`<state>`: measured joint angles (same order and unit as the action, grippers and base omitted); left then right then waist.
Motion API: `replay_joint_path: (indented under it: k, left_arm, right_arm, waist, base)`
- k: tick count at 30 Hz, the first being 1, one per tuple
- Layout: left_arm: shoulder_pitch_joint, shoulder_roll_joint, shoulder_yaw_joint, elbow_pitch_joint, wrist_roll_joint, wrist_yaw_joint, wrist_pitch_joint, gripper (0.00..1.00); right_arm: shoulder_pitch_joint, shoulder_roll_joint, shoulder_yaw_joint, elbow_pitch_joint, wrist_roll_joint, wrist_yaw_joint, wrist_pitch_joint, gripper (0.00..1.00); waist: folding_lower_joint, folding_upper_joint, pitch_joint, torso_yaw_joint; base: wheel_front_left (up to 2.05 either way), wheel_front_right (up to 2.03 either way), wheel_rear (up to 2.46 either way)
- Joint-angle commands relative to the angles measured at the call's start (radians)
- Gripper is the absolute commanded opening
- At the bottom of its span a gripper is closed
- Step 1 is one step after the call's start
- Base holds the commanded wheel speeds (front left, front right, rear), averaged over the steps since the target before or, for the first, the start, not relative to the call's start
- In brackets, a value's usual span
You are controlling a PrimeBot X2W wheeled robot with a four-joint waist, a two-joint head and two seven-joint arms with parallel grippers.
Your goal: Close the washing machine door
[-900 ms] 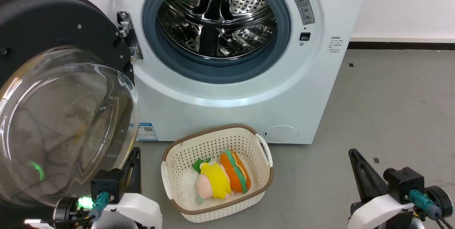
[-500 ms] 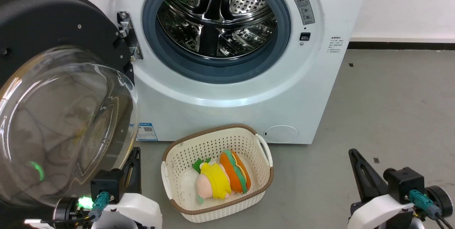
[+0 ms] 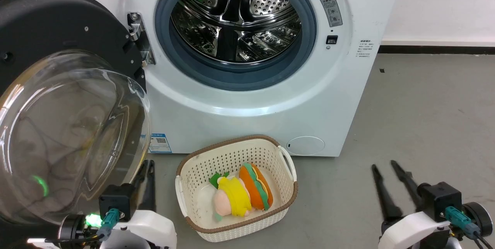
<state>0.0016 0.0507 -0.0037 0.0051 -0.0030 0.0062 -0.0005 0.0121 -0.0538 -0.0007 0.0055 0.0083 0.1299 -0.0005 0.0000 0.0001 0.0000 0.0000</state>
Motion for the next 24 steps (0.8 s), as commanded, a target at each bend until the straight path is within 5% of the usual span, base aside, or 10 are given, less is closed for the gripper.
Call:
replay_joint_path:
  k: [1,13,14,15,16,17,24]
  left_arm:
    - [-0.001,0.0,-0.001,0.001,-0.001,0.003,-0.003,1.0]
    - [-0.007,0.0,-0.016,0.004,-0.003,0.036,-0.028,1.0]
    - [-0.008,0.0,-0.017,0.003,-0.003,0.039,-0.03,0.91]
    - [-0.009,0.0,-0.018,0.003,-0.003,0.041,-0.032,0.47]
    - [-0.009,0.0,-0.019,0.002,-0.003,0.044,-0.035,0.18]
    - [-0.01,0.0,-0.02,0.001,-0.003,0.046,-0.037,0.0]
    - [-0.018,0.001,-0.028,-0.011,-0.006,0.058,-0.051,0.0]
  right_arm:
    - [0.0,0.0,-0.001,0.001,0.004,0.0,-0.003,1.0]
    - [-0.002,0.0,-0.005,-0.007,0.055,0.0,-0.028,1.0]
    - [-0.002,0.0,-0.004,-0.008,0.059,0.0,-0.03,1.0]
    - [-0.002,0.0,-0.004,-0.009,0.063,0.0,-0.032,1.0]
    - [-0.002,0.0,-0.004,-0.01,0.067,0.0,-0.035,1.0]
    - [-0.002,0.001,-0.004,-0.011,0.071,0.0,-0.037,1.0]
    - [-0.001,0.001,-0.004,-0.017,0.097,0.0,-0.051,1.0]
  waist:
    - [0.0,-0.0001,0.0,0.0]
    - [0.0,-0.0001,0.003,0.001]
    - [0.0,-0.0001,0.003,0.001]
    - [0.0,-0.0001,0.003,0.002]
    - [0.0,-0.0001,0.004,0.002]
    - [0.0,-0.0001,0.004,0.003]
    - [0.0,-0.0001,0.005,0.011]
  base:
    - [0.0,0.0,0.0]
    - [0.0,0.0,0.0]
    - [0.0,0.0,0.0]
    - [0.0,0.0,0.0]
    - [0.0,0.0,0.0]
    - [0.0,0.0,0.0]
    - [0.0,0.0,0.0]
